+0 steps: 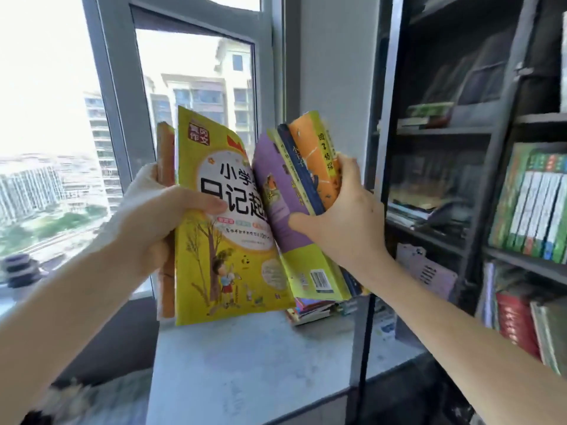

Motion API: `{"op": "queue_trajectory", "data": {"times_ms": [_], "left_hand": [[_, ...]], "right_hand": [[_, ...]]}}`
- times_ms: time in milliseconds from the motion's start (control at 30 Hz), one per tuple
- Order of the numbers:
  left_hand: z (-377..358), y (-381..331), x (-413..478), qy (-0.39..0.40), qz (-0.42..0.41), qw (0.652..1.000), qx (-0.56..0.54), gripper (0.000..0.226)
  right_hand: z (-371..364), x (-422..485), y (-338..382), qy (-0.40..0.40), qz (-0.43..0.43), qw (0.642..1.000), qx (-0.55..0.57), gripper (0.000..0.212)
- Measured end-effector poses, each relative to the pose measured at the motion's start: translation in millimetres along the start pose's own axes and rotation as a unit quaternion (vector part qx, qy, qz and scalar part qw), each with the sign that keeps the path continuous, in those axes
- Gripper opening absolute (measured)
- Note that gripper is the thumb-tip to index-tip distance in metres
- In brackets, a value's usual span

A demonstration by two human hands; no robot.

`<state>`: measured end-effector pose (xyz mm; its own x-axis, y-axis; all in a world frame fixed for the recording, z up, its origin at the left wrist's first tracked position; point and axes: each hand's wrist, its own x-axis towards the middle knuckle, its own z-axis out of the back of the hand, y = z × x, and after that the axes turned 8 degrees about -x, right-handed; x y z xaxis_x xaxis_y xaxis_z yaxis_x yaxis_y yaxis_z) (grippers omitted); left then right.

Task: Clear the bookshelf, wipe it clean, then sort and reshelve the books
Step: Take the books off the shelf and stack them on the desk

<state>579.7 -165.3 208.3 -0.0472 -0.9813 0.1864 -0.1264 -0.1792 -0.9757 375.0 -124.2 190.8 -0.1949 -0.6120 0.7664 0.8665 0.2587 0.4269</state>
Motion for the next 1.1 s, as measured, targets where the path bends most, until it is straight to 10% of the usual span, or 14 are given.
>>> {"op": "queue_trajectory", "data": {"times_ms": [133, 267, 533, 1100], "left_hand": [[38.5, 46.1, 15.1, -0.033, 0.041, 0.999, -0.004, 0.015], [71.1, 96.2, 56.7, -0.085, 0.101, 0.991, -0.015, 0.066], [75.2, 192.7, 164.1, -0.118, 0.148, 0.982, 0.003, 0.052], [43.4, 317.6, 363.0, -0.044, 0.211, 0.976, 0.021, 0.065]], "right_hand": [[-75.4, -6.4, -2.9, 0.070, -0.032, 0.997, 0.018, 0.082], [-150.9, -9.6, -31.4, 0.146, -0.098, 0.983, 0.052, 0.085], [-289.3, 14.9, -121.3, 0.247, -0.226, 0.940, 0.064, 0.086], [-395.9, 116.0, -279.7, 0.140, -0.234, 0.919, -0.287, 0.084]]}}
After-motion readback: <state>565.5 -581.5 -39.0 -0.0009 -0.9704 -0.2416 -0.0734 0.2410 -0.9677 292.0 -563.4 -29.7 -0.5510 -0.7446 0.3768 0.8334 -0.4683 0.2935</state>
